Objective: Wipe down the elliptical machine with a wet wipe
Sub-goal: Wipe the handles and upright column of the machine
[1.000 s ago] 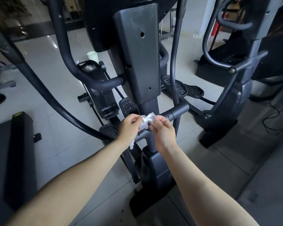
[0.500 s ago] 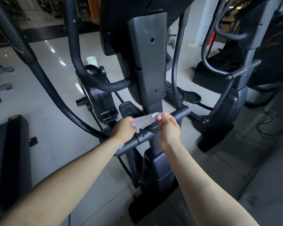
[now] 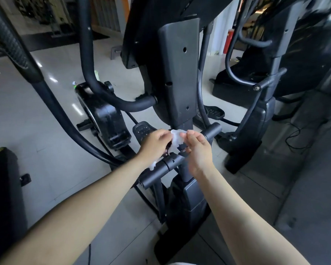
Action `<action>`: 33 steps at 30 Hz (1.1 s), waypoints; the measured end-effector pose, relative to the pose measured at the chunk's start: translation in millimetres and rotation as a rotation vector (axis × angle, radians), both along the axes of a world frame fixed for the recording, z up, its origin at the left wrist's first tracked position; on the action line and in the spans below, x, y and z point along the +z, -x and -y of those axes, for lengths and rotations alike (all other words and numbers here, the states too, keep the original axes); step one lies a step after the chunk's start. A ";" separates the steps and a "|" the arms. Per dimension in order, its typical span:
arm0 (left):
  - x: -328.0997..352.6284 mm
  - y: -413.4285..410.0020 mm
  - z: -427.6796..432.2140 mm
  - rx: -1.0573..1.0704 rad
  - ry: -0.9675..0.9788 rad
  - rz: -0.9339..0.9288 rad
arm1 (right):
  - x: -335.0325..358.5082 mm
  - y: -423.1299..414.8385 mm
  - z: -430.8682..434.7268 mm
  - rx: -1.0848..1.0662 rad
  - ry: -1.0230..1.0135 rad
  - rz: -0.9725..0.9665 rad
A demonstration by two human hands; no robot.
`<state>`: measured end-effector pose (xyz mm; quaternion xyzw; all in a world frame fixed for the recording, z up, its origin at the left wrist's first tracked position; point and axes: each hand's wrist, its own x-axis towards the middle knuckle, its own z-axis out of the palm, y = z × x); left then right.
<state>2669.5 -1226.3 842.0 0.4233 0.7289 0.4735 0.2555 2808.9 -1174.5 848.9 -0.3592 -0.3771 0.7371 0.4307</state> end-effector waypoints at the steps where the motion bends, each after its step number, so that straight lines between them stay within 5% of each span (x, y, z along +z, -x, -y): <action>1: 0.9 -1.3 -0.5 -0.002 0.002 0.138 | -0.8 -1.1 1.2 -0.011 -0.012 0.017; 4: 9.2 -8.5 0.4 0.010 -0.014 0.360 | -1.3 -6.6 5.1 0.054 -0.075 0.109; 9: 8.3 -8.8 -2.5 0.026 0.037 0.362 | -7.4 -9.3 7.6 0.161 -0.143 0.191; 14: 4.7 -3.3 -5.7 0.162 0.060 0.392 | -10.6 -9.6 7.4 0.120 -0.022 0.035; 19: -3.8 2.0 -4.9 0.181 0.095 0.298 | -17.9 -6.9 -0.7 0.046 0.001 -0.024; 22: -3.7 3.0 1.6 0.183 -0.051 0.087 | -19.5 -6.6 -5.9 0.025 0.020 -0.051; 24: -0.8 1.7 5.0 0.025 -0.139 0.005 | -21.1 -6.1 -10.6 0.032 0.047 -0.065; 28: 3.5 -3.0 3.6 -0.255 0.024 -0.055 | -14.6 -7.1 -13.8 0.052 0.110 -0.158; 33: -2.1 4.9 -4.0 -0.107 0.032 -0.008 | -17.4 -10.3 -18.2 0.011 0.018 0.005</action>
